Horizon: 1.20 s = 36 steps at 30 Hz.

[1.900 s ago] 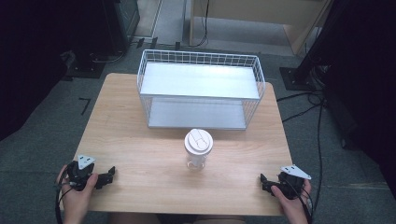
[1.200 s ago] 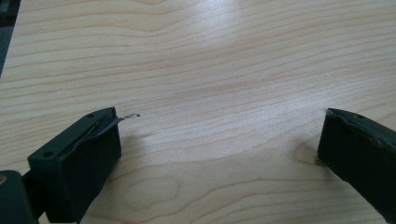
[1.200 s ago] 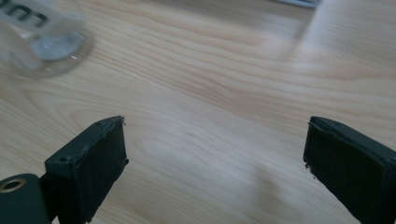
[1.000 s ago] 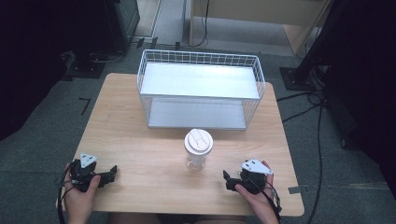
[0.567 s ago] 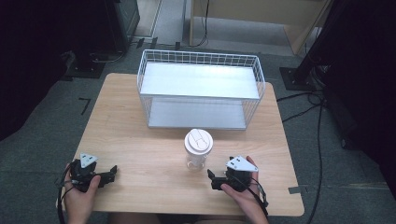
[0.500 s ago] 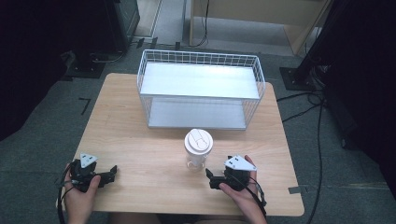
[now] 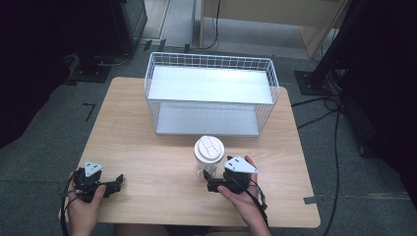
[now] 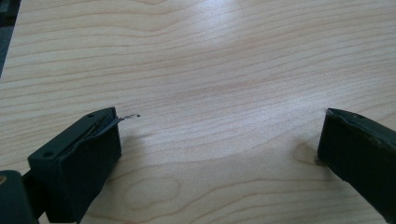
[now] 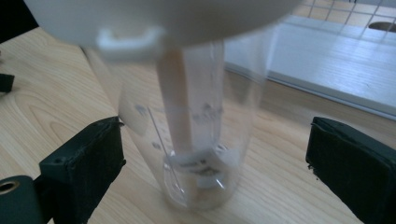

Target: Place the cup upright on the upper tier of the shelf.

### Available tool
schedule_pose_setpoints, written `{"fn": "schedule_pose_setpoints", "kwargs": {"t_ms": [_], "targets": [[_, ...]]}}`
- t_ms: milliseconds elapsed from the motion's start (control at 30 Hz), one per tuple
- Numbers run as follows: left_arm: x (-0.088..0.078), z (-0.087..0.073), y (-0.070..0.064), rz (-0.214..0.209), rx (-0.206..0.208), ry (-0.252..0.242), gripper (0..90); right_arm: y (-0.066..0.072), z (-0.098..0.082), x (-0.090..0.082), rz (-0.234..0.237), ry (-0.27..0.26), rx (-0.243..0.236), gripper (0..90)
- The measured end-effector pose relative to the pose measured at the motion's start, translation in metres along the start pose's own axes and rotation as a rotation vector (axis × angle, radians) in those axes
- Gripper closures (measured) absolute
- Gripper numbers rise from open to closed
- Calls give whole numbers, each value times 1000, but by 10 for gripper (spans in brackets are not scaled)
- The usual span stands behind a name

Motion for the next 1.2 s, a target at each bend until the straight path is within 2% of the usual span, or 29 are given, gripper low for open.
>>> {"fn": "schedule_pose_setpoints", "kwargs": {"t_ms": [167, 600, 800, 900, 967, 1000, 1067, 1200], "targets": [[0, 0, 0, 0, 0, 0, 0, 7, 9, 3, 8, -24, 8, 54], [0, 0, 0, -2, 2, -1, 1, 15, 27, 4, -9, -114, 38, 67], [0, 0, 0, -2, 2, -1, 0, 17, 31, 11, 2, -119, 60, 67], [0, 0, 0, -2, 2, -1, 1, 18, 33, 12, -13, -133, 66, 90], [0, 0, 0, -3, 2, -1, 0, 20, 34, 11, -30, -145, 59, 141], [0, 0, 0, -2, 2, -1, 0, 21, 34, 11, -51, -148, 59, 146], [0, 0, 0, -2, 1, -1, 0, 21, 35, 10, -62, -153, 60, 153], [0, 0, 0, -2, 1, -1, 1, 18, 36, 9, -65, -158, 67, 156]]}}
Point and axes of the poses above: each handheld gripper's, and its own axes: x roughly forward along the jaws, z roughly out of its top, y roughly to its left, the point moved 3 cm from there along x, roughly forward along the jaws, and after that the axes turned 12 degrees about y, right-handed, at the moved point
